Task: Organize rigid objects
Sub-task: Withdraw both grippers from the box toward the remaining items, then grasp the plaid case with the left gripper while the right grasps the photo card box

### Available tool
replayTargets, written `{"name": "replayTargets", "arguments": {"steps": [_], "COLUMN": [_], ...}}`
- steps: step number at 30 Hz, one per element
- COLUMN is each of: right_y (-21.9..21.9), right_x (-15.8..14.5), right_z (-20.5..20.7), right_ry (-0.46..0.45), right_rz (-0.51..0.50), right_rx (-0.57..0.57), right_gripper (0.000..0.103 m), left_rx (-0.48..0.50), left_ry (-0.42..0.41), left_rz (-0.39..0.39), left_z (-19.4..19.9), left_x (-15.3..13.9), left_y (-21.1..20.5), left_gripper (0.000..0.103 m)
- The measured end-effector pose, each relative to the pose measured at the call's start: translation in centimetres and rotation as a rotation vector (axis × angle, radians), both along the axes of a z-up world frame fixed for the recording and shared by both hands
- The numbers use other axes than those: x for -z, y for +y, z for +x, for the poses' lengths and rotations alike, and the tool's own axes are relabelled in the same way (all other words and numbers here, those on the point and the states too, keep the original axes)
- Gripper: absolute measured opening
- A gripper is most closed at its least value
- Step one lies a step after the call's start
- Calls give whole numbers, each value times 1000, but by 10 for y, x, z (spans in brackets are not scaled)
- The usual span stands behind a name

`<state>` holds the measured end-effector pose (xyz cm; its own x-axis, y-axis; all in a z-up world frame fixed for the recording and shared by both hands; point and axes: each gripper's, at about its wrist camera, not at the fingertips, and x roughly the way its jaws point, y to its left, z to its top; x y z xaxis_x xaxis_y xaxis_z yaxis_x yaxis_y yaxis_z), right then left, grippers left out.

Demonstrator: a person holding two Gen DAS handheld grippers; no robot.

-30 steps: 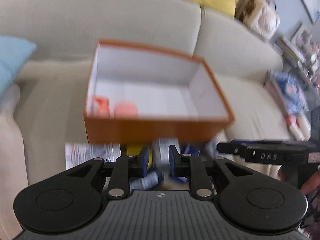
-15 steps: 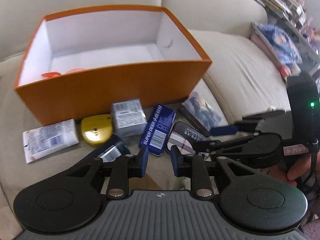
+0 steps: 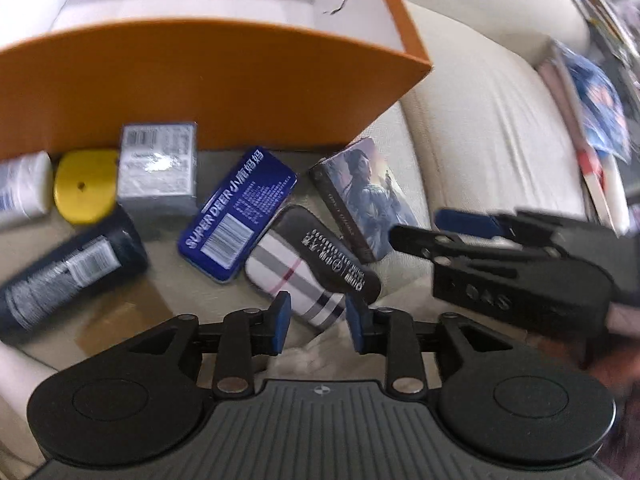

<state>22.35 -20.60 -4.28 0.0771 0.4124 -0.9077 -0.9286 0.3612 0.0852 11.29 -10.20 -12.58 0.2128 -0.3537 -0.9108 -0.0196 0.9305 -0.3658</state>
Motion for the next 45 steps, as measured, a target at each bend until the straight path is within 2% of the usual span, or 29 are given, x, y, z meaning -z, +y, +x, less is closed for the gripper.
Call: {"name": "replayTargets", "arguments": {"steps": [2,5,7,8,9,10,14,17,19,20,21,24,31,35,40,42,45], "right_y": [-6,-14,-17,-18,-17,-16,-15,-14,-13,-13,-13,-12,-11,-10,-13,-12,1], "right_x": [1,1,1,3,4,6,9,11,13,13,13,11,13,15,11,5,0], "right_z": [7,15,18,20,22,25,30,33,36,38,38,38,36,38,42,44,46], "right_ry": [32,77,101,115,126,140,176,205,226,233,238,239,220,223,240,217,147], "right_rz": [19,60,88,94,94,91,108,117,120,121,121,121,103,95,111,106,83], "right_rx": [48,110,131,141,151,162,183,203,222,234,242,248,260,275,290,293,229], "right_gripper": [48,49,49,49,49,49,50,50,50,50,50,50,48,47,47,48,48], "left_rx": [-80,-160,-200,-219,-250,-271,-265,-241,-220,-199,-174,-124,-84,-63,-64,-71,-62], "left_ry": [24,61,91,101,99,90,34,-16,-50,-94,-135,-176,-187,-198,-181,-151,-135], "left_rz": [13,54,49,38,9,-7,-1,10,19,20,18,1,-4,-34,-37,-56,-6], "left_z": [2,1,-1,-3,-5,-6,-11,-17,-21,-24,-26,-30,-24,-21,-11,-11,-10], "left_x": [8,23,34,40,45,47,50,49,43,36,29,16,16,18,12,6,-4], "left_y": [-5,-9,-8,-6,-4,-3,-9,-13,-13,-13,-13,-14,-23,-25,-20,-8,4], "left_gripper": [51,57,59,64,70,72,73,69,58,46,39,33,32,33,25,23,21]}}
